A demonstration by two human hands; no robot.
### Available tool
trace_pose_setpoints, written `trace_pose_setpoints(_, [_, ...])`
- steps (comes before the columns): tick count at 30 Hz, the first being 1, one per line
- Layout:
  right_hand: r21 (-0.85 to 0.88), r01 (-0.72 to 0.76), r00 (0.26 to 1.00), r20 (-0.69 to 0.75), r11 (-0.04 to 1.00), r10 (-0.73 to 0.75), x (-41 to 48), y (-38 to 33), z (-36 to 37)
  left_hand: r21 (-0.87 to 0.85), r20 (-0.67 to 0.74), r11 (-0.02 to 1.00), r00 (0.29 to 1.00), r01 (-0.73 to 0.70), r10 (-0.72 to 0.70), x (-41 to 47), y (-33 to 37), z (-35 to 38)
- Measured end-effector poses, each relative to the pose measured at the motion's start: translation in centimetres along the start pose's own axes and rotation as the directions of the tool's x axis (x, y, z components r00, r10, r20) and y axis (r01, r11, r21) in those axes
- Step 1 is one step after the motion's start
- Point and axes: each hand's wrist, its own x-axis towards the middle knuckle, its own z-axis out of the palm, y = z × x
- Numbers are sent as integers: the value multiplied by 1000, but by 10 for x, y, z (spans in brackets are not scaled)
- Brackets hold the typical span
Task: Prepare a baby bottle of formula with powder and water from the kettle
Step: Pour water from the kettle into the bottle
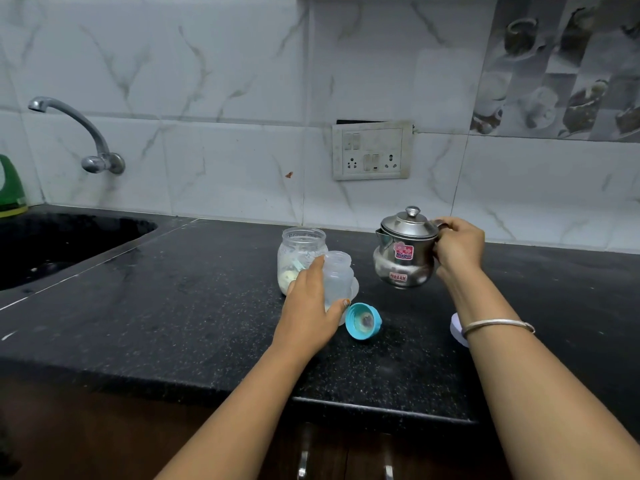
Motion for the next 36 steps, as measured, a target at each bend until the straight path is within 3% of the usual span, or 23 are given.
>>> trace_pose_setpoints(4, [-58, 59, 998, 33, 997, -57, -3, -2, 20, 8, 7, 1000, 1000, -17, 17, 0, 0, -1])
trace_pose_setpoints(11, [-302, 304, 953, 80, 904, -293, -19, -10, 34, 7, 22, 1000, 1000, -21, 21, 0, 0, -1])
trace_pose_setpoints(24, [-354, 480, 877, 178, 803, -446, -26, -19, 40, 2, 19, 999, 999, -37, 37, 1, -1, -1])
trace_pose_setpoints(36, [-364, 559, 829, 248, 745, -501, -28, -30, 42, 12, 30, 1000, 999, -26, 25, 1, 0, -2])
